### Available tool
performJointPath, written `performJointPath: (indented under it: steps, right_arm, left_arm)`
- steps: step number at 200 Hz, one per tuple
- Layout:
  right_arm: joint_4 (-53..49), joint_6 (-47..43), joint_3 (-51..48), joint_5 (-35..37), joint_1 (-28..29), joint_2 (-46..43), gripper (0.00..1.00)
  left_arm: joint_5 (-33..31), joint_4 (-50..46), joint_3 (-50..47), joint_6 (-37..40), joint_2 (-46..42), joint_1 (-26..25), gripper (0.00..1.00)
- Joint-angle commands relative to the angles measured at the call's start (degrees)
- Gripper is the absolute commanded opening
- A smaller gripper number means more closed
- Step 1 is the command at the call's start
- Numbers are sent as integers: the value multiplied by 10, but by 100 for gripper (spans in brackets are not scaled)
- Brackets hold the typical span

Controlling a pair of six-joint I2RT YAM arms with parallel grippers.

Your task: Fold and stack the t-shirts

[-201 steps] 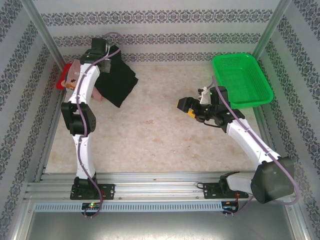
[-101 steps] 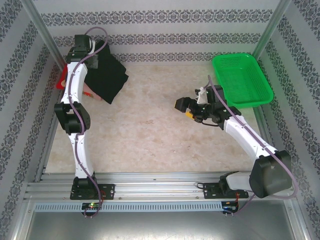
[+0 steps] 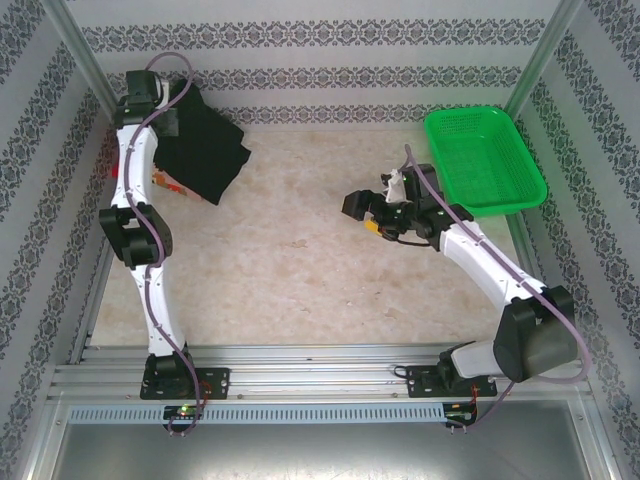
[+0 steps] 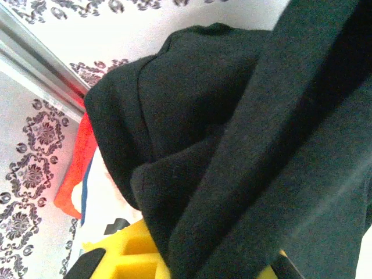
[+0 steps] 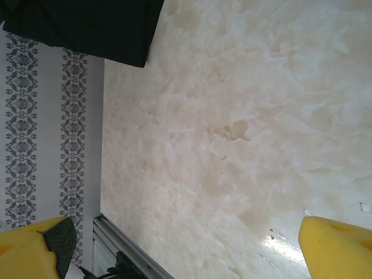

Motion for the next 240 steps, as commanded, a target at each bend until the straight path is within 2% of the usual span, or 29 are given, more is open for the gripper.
performJointPath:
  steps: [1, 67, 102, 107, 115, 119, 140, 145, 151, 194, 240]
  right_arm:
    - [-2, 7, 25, 11, 8, 11, 98]
    - [-8, 17, 54, 24, 23, 42, 98]
    - [-15, 20, 72, 30, 34, 64, 98]
    - [-15, 21, 75, 30, 37, 67, 98]
    - [-16, 22, 79, 30, 40, 72, 98]
    - [-16, 21, 81, 30, 42, 75, 98]
    - [-17, 24, 93, 32, 52, 87, 98]
    - [-17, 25, 97, 32, 55, 90, 98]
    - [-17, 24, 102, 31, 58, 95, 98]
    - [-34, 11, 135, 42, 77, 103, 98]
    - [-94, -26, 117, 69, 64, 22, 98]
  left_arm:
    - [18, 24, 30, -20, 10, 17, 0]
    - [54, 38, 36, -50, 39, 61, 0]
    - [93, 65, 28, -82, 65, 85, 0]
    - [94, 70, 26, -88, 68, 89, 6]
    - [102, 81, 22, -101, 74, 97, 35]
    - [108, 87, 20, -108, 77, 102, 45]
    - [136, 108, 20, -155, 78, 125, 65]
    - [145, 113, 21, -163, 76, 128, 87]
    - [154, 118, 23, -167, 72, 130, 99]
    - [235, 143, 17, -211, 23, 136, 100]
    - [273, 137, -5, -221, -55, 136, 100]
